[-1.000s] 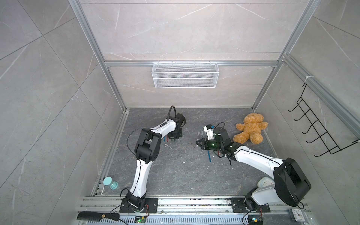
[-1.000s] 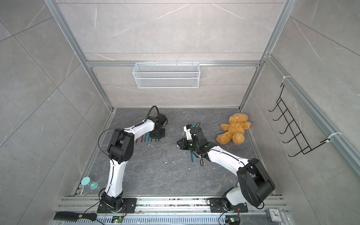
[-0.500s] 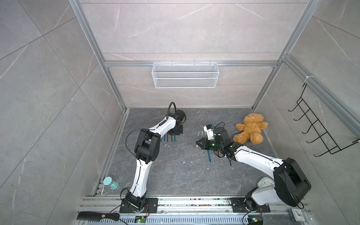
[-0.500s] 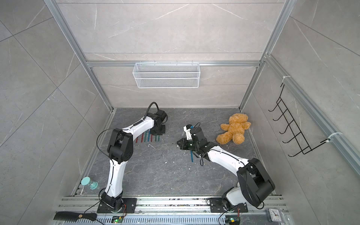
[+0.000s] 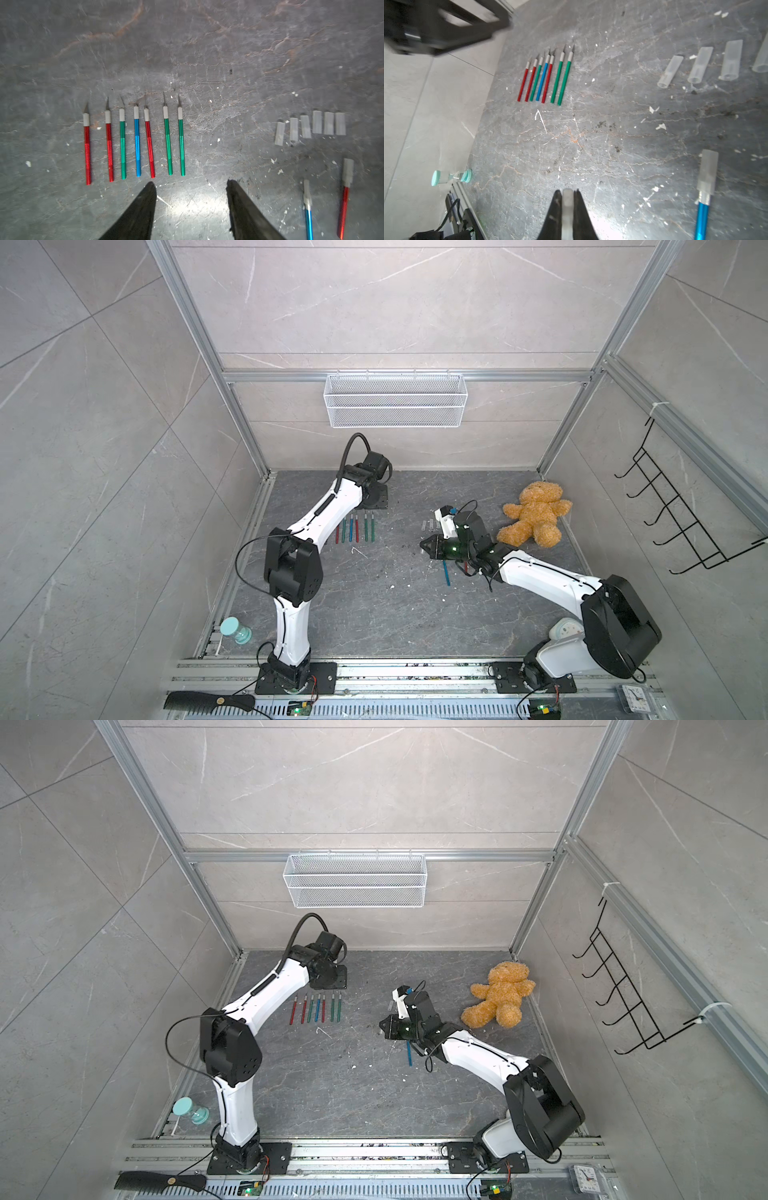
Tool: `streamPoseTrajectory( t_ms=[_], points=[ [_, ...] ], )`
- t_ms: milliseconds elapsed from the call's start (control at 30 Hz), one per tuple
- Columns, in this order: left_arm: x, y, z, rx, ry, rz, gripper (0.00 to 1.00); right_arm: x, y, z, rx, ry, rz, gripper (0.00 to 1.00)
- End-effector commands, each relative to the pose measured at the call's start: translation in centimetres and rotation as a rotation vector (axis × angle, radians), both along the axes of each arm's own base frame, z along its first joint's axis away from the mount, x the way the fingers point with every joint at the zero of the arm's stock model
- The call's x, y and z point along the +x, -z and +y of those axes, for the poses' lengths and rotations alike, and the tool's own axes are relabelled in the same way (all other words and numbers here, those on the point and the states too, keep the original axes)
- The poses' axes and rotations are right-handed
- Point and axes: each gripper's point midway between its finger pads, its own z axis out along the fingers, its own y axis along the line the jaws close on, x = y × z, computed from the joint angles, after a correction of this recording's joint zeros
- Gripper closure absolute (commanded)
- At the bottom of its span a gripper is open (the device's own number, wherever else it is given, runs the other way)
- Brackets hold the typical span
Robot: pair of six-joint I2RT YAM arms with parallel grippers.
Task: Remove protective caps from carving knives
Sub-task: Place the protective sleeve at the center of the board.
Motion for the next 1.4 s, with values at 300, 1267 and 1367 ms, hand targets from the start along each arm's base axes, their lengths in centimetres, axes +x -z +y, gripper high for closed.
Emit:
streamPoseTrajectory(
  t_ms=[300,1267,1367],
  points=[
    [-7.5,-5.2,3.5,-0.067,0.076,-0.153,0.0,2.6,1.5,-0.2,-0.13,0.09,0.092,1.0],
    [-12.7,-1.7,10.1,0.204,-0.002,-0.334,0.0,11.0,8.0,0.8,-0.43,0.123,0.368,1.0],
    [-12.8,-1.8,10.2,0.203,-0.006,-0.334,0.0,11.8,8.5,0.9,-0.444,0.134,0.37,1.0]
  ],
)
